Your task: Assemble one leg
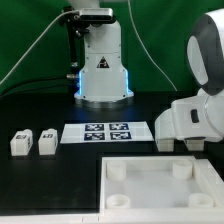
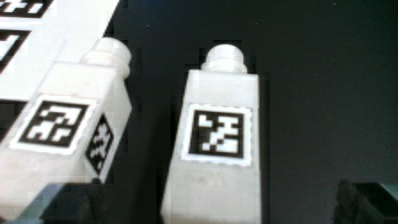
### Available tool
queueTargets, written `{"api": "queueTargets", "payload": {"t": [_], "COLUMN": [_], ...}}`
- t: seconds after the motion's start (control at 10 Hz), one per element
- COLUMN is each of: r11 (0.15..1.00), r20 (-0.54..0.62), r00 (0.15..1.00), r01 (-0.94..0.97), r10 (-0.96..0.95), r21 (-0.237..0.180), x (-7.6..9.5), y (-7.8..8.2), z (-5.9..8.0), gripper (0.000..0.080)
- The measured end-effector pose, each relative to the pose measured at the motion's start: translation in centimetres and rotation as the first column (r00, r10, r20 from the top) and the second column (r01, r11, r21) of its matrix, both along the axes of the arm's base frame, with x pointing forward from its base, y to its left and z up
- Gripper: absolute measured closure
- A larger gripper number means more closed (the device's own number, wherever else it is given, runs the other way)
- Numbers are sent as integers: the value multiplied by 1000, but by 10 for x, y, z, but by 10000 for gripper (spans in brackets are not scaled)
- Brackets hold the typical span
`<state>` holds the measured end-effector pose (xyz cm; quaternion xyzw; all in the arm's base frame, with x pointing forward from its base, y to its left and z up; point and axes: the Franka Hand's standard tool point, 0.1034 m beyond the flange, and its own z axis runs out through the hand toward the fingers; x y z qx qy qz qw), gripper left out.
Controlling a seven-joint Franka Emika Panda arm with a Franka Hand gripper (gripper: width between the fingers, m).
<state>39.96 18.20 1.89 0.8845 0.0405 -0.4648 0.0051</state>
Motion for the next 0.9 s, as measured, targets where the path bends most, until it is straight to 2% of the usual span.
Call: {"api": "queueTargets", "payload": {"t": [0.2, 0.6, 0.8, 0.9], "r11": [1000, 1000, 1000, 1000], "r20": [3, 13, 13, 14], "r00": [1000, 1000, 1000, 1000], "r01": [-1, -5, -5, -5], "r10": [1, 5, 5, 5], "r21": [-2, 0, 0, 0], "x": [-8, -8, -8, -8], "y": [1, 3, 3, 3], "z": [-8, -10, -10, -10], "gripper": [150, 178, 512, 512]}}
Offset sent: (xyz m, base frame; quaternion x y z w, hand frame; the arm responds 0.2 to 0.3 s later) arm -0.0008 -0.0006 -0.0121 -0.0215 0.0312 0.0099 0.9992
